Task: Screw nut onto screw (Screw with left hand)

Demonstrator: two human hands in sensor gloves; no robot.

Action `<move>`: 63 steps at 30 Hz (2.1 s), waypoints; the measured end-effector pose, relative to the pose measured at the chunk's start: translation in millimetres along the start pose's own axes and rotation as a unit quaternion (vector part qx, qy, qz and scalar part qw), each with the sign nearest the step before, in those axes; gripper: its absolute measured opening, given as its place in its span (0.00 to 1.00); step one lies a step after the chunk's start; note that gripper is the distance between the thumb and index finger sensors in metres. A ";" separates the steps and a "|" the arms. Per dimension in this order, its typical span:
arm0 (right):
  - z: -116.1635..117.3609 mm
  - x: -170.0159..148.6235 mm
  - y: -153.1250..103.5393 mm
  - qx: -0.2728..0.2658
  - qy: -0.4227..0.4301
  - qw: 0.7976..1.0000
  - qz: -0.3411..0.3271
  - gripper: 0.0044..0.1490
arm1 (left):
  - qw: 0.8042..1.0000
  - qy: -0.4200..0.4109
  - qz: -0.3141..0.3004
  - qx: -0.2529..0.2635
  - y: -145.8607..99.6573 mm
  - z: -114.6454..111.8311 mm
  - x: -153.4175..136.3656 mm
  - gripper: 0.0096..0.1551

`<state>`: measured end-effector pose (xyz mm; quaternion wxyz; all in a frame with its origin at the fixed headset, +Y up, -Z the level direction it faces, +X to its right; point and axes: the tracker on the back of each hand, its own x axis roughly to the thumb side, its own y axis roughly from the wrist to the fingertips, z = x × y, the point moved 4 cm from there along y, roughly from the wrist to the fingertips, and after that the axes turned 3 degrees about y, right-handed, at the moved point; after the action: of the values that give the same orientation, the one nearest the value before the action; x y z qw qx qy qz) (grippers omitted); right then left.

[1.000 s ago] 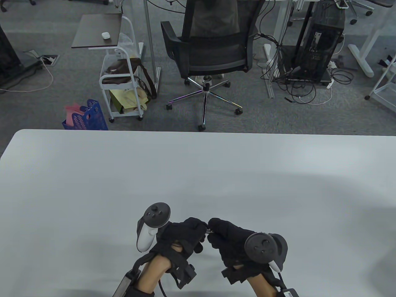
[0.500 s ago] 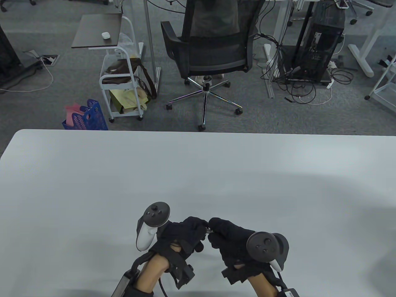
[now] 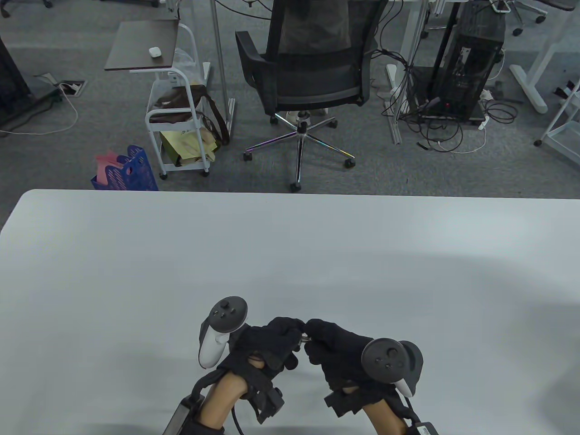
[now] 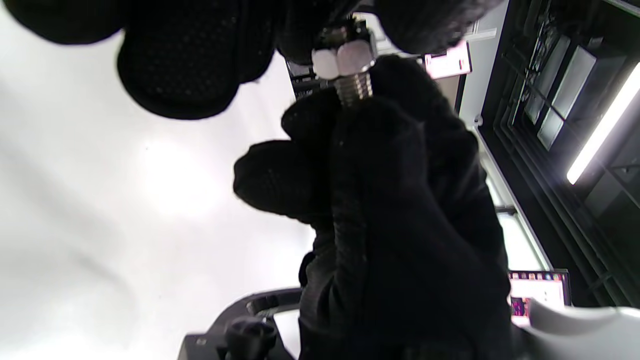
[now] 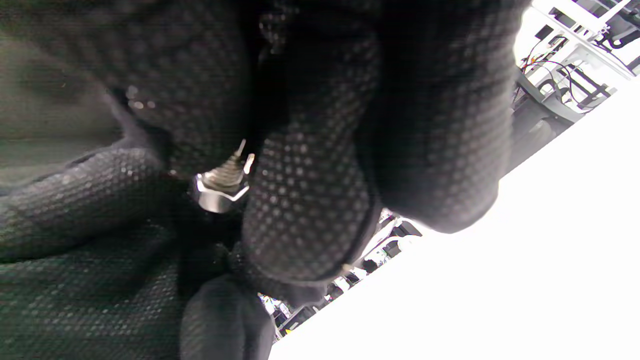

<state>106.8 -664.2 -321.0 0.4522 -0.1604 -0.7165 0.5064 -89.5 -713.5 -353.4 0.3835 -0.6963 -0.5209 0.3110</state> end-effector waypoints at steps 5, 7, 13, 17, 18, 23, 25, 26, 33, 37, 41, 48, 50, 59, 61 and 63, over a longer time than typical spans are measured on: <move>-0.7 -0.1 -0.3 -0.006 -0.004 1.000 -0.001 0.29 | 1.000 0.013 0.005 0.001 0.5 -0.9 0.9 0.33; 0.0 1.0 -0.1 0.000 -0.014 1.000 -0.003 0.29 | 1.000 0.022 0.000 -0.012 1.3 -3.2 4.0 0.32; -1.2 0.5 0.1 -0.002 -0.012 1.000 -0.002 0.29 | 1.000 0.005 0.010 -0.001 0.2 -0.5 -2.9 0.40; -1.4 0.8 -0.1 -0.004 -0.015 1.000 -0.002 0.29 | 1.000 0.018 0.004 -0.006 2.6 -2.9 0.6 0.32; -1.6 0.8 -0.1 -0.004 -0.018 1.000 -0.003 0.29 | 1.000 0.021 0.002 -0.017 2.9 -5.0 2.1 0.32; 0.5 -2.5 0.8 0.002 -0.020 1.000 0.005 0.29 | 1.000 0.015 0.017 -0.020 4.9 -8.4 -8.9 0.40; 2.2 -3.5 1.2 0.008 -0.029 1.000 0.005 0.29 | 1.000 0.025 0.014 -0.009 6.8 -9.1 -9.6 0.35; 2.7 -3.9 1.3 0.011 -0.033 0.999 0.004 0.29 | 0.999 0.032 0.017 -0.011 6.8 -10.2 -8.6 0.34; 4.2 -4.3 2.2 0.014 -0.015 1.000 0.010 0.29 | 1.000 0.001 0.024 -0.010 5.8 -8.2 -13.4 0.37; 9.7 -4.6 2.2 0.027 -0.024 0.999 0.008 0.29 | 0.999 0.006 0.027 -0.025 6.3 -9.6 -12.2 0.32; 11.8 -5.6 2.8 0.033 -0.028 0.999 0.010 0.29 | 0.998 -0.013 0.053 -0.026 4.4 -7.8 -21.0 0.40; 14.4 -6.9 2.5 0.039 -0.027 0.999 0.011 0.29 | 0.998 -0.004 0.051 -0.029 6.4 -7.2 -20.6 0.32; 14.0 -7.6 2.7 0.036 -0.025 0.999 0.014 0.29 | 0.998 -0.005 0.048 -0.026 6.1 -6.4 -20.5 0.33; 11.1 -6.0 3.0 0.031 -0.021 0.999 0.010 0.29 | 0.998 -0.019 0.037 -0.048 7.3 -7.8 -18.5 0.33; 10.0 -6.5 3.3 0.028 -0.018 0.999 0.012 0.29 | 0.998 -0.024 0.043 -0.032 6.6 -5.3 -21.9 0.40; 10.2 -6.7 3.1 0.027 -0.016 0.999 0.013 0.29 | 0.998 -0.016 0.053 -0.030 7.4 -5.5 -24.1 0.39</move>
<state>101.4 -673.3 -327.7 0.4384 -0.1489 -0.7073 0.5342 -87.7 -739.0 -356.1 0.3368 -0.7290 -0.4985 0.3265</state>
